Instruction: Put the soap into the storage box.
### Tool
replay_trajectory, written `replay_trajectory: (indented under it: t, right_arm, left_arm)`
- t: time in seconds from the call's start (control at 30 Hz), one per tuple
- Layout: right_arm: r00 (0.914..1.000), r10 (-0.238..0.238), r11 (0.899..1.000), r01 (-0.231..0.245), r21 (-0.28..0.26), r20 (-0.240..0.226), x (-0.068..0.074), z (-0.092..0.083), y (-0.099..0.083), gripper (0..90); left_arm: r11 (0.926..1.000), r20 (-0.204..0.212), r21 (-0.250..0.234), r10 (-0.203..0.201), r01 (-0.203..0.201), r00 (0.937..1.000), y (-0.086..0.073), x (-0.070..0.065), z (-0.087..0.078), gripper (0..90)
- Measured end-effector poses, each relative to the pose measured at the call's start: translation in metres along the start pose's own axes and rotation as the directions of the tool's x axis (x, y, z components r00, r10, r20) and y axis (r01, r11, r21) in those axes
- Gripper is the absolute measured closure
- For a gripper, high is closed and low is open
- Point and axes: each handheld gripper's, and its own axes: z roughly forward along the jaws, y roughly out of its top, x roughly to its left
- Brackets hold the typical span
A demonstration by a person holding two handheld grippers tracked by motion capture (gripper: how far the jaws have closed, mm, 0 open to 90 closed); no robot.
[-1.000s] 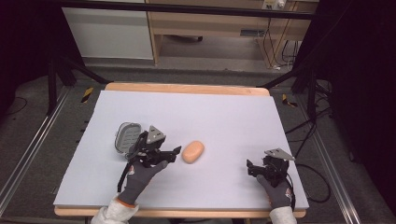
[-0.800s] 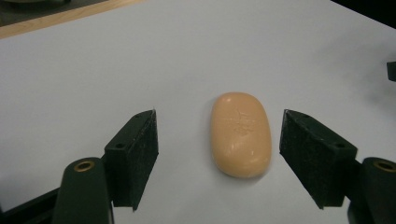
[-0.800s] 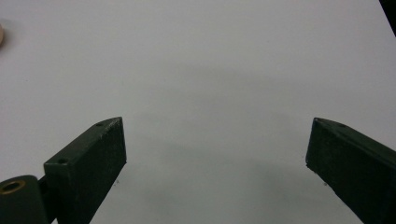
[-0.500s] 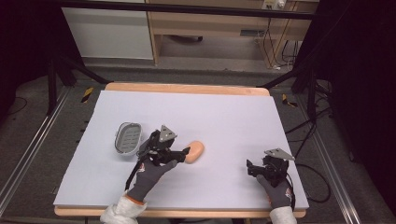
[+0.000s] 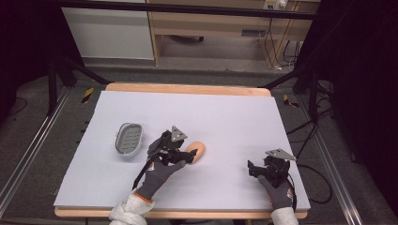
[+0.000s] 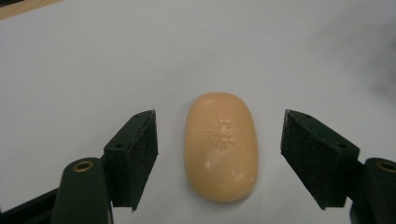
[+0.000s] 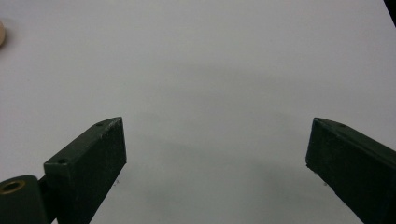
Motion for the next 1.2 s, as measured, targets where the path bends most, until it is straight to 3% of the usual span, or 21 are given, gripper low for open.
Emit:
replay_trajectory:
  t: [0.63, 1.2]
  right_arm:
    - [0.9999, -0.008, 1.000, 0.008, 0.008, -0.008, 0.000, 0.001, 0.000, 5.3]
    - [0.9999, -0.008, 1.000, 0.008, 0.016, -0.012, 0.001, 0.002, 0.000, 5.3]
  left_arm:
    - [0.9955, -0.008, 0.090, 0.029, -0.028, 0.9995, 0.002, -0.006, 0.031, 24.3]
    - [0.9884, -0.005, 0.149, 0.027, -0.026, 0.9996, -0.002, -0.008, 0.052, 25.8]
